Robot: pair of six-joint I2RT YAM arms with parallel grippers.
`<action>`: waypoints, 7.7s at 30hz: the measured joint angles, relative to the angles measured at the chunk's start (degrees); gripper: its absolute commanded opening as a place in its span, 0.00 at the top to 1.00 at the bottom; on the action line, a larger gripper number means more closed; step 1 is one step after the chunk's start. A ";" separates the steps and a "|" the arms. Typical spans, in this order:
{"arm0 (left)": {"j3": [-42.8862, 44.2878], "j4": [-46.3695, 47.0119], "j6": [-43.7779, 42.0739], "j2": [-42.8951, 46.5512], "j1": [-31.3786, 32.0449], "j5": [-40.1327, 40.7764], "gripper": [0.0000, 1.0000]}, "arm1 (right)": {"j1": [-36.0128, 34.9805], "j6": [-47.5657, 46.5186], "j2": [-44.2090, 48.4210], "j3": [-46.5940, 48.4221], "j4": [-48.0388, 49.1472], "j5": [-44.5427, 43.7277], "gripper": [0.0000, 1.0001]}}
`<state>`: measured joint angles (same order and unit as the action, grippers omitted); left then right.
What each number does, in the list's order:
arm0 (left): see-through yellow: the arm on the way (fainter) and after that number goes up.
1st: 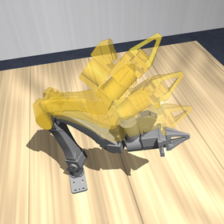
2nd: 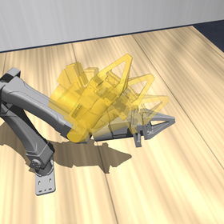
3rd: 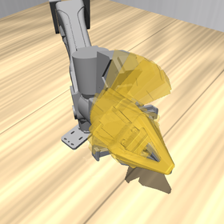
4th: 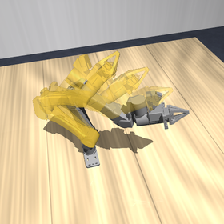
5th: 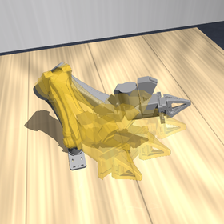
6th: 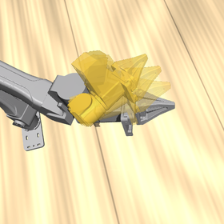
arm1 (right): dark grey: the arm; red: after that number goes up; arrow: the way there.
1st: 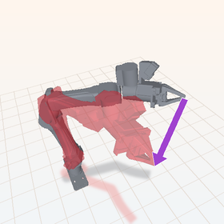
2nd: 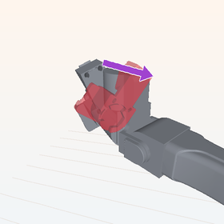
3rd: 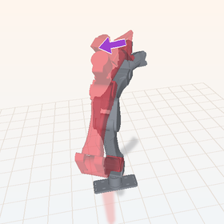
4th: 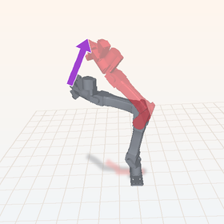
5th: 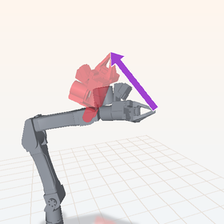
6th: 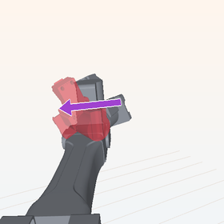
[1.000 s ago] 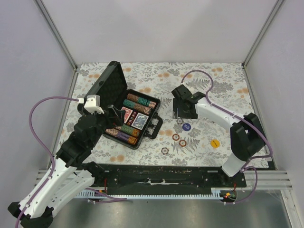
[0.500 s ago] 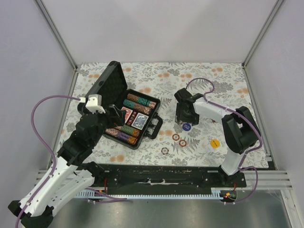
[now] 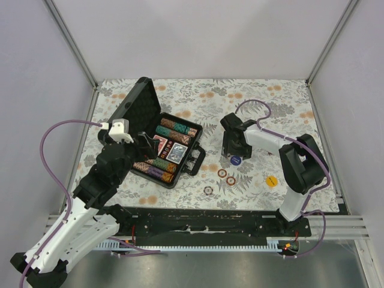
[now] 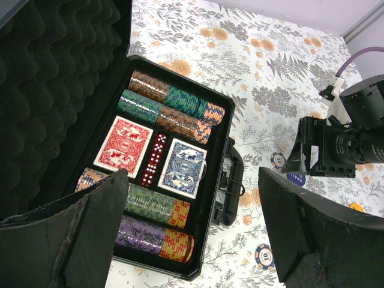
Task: Pack up texas hold em set
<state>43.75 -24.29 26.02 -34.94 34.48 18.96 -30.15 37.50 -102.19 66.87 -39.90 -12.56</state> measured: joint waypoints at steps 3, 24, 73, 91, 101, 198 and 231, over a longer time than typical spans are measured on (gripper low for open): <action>0.00 0.00 0.00 0.00 0.00 0.00 0.06 | 0.09 0.00 0.02 -0.68 0.07 -1.09 0.21; 0.00 0.00 -0.04 0.02 0.00 0.00 0.06 | 23.61 -11.61 4.11 -2.95 1.95 -6.82 0.02; 0.70 -0.52 -2.14 -0.79 0.00 -0.04 0.06 | 30.38 -35.04 -6.43 5.60 -0.63 9.49 0.02; 0.70 -0.76 -2.14 -0.79 0.00 -0.07 0.06 | 30.38 -37.38 -7.41 6.58 -0.92 11.26 0.09; 0.72 -0.90 -2.14 -0.79 0.00 -0.07 0.06 | 30.49 -39.67 -7.54 6.73 -0.85 12.66 0.07; 5.18 -14.64 -2.16 13.73 0.00 6.43 0.06 | -25.97 -24.13 -36.57 54.07 12.02 0.09 0.22; 6.14 -10.84 -2.12 7.10 0.00 -6.23 0.07 | -17.90 -4.20 12.41 3.63 -5.73 -11.08 0.10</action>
<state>49.89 -35.14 23.90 -27.83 34.48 12.73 -48.05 33.30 -89.78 70.50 -45.63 -23.64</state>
